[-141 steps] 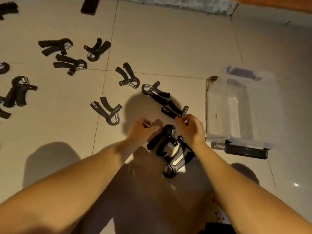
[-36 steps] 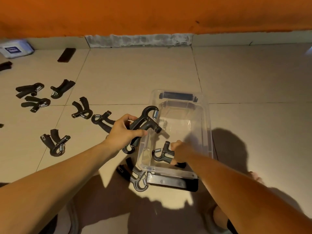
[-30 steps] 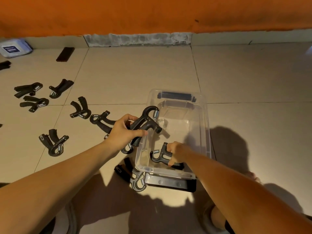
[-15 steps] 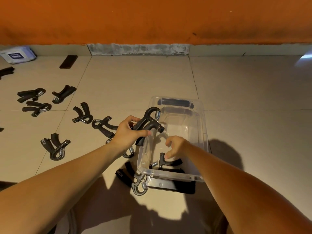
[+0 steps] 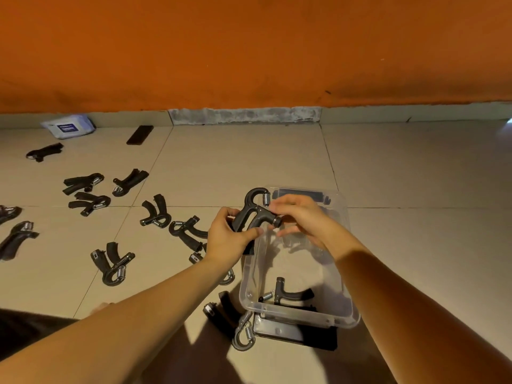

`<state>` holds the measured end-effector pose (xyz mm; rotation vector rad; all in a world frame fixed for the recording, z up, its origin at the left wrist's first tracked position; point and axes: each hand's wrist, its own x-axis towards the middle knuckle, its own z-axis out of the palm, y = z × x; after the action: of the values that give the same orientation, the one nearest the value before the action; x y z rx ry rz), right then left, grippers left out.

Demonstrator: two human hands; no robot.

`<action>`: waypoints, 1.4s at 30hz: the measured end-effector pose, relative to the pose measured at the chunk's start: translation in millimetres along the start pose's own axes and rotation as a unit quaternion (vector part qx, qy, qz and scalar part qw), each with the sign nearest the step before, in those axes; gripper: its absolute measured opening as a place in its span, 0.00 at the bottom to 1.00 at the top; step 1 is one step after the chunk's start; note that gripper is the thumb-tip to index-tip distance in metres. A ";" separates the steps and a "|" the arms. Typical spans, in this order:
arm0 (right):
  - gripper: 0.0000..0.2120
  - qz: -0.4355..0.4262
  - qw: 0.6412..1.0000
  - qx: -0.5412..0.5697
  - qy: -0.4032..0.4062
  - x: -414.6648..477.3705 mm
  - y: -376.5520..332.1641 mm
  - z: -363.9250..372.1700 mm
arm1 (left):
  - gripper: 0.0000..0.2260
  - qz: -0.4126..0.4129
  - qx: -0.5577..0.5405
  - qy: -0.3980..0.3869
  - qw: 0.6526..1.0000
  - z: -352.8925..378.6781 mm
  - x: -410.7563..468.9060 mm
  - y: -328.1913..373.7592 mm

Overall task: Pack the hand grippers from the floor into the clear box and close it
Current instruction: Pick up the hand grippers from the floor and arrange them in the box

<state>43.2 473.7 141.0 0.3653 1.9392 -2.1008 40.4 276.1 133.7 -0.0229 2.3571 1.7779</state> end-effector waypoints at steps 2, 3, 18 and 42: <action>0.16 0.011 1.000 0.008 0.023 1.5 0.1 1.0 | 0.25 0.005 0.008 -0.007 1.000 4.6 1.2 0.4; 0.17 0.015 0.999 0.013 0.034 2.3 0.8 -0.4 | 0.24 0.002 0.011 -0.016 1.000 6.5 3.4 0.1; 0.15 -0.015 0.999 0.029 -0.004 6.0 -1.7 -23.9 | 0.09 0.006 -0.064 -0.091 0.994 -1.6 36.3 36.8; 0.12 -0.023 0.998 0.048 -0.045 2.2 8.6 -7.3 | 0.16 -0.060 -0.079 -0.060 0.993 -14.7 48.3 59.8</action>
<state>44.3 480.3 131.7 0.2428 1.8182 -2.2043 -16.6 283.7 186.8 -0.0764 2.0836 1.8487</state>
